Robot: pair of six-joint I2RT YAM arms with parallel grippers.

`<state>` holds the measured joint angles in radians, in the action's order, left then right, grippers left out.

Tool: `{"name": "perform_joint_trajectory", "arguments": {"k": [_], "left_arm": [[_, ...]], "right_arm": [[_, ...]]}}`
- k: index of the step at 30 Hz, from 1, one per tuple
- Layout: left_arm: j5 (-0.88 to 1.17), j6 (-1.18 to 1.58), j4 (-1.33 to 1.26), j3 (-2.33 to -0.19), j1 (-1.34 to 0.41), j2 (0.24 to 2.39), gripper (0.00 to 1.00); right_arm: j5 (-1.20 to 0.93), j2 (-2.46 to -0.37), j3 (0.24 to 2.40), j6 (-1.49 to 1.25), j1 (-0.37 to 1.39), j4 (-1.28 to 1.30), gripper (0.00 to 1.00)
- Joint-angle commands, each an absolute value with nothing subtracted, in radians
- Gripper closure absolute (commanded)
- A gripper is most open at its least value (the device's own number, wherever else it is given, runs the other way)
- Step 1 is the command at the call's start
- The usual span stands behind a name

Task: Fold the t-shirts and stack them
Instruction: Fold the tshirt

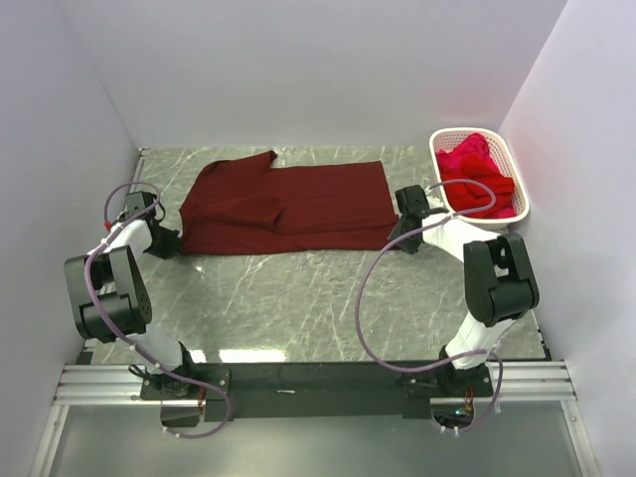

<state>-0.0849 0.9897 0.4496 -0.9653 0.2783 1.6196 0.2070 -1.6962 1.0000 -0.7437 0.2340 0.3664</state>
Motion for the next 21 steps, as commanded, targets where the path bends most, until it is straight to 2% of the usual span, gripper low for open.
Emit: {"name": "perform_joint_trajectory", "arguments": {"k": [1, 3, 5, 7, 8, 11, 21], "left_arm": [[-0.074, 0.979, 0.436, -0.971, 0.285, 1.609, 0.92], [-0.068, 0.977, 0.434, -0.971, 0.285, 1.612, 0.93], [-0.064, 0.977, 0.439, -0.971, 0.285, 1.614, 0.99], [-0.064, 0.976, 0.437, -0.971, 0.285, 1.615, 0.99], [-0.063, 0.973, 0.439, -0.971, 0.287, 1.617, 0.99], [-0.061, 0.968, 0.445, -0.969, 0.285, 1.628, 0.99], [-0.187, 0.931, 0.535, -0.957, 0.285, 1.554, 0.99]], "right_arm": [[0.221, -1.726, 1.074, -0.761, 0.238, 0.399, 0.59], [0.215, -1.746, 1.091, -0.758, 0.238, 0.403, 0.63], [0.215, -1.769, 1.101, -0.755, 0.236, 0.414, 0.67], [0.219, -1.781, 1.112, -0.753, 0.238, 0.426, 0.74], [0.221, -1.792, 1.117, -0.750, 0.236, 0.428, 0.84], [0.221, -1.796, 1.111, -0.746, 0.233, 0.433, 0.99], [0.199, -1.634, 0.948, -0.741, 0.204, 0.433, 1.00]]}}
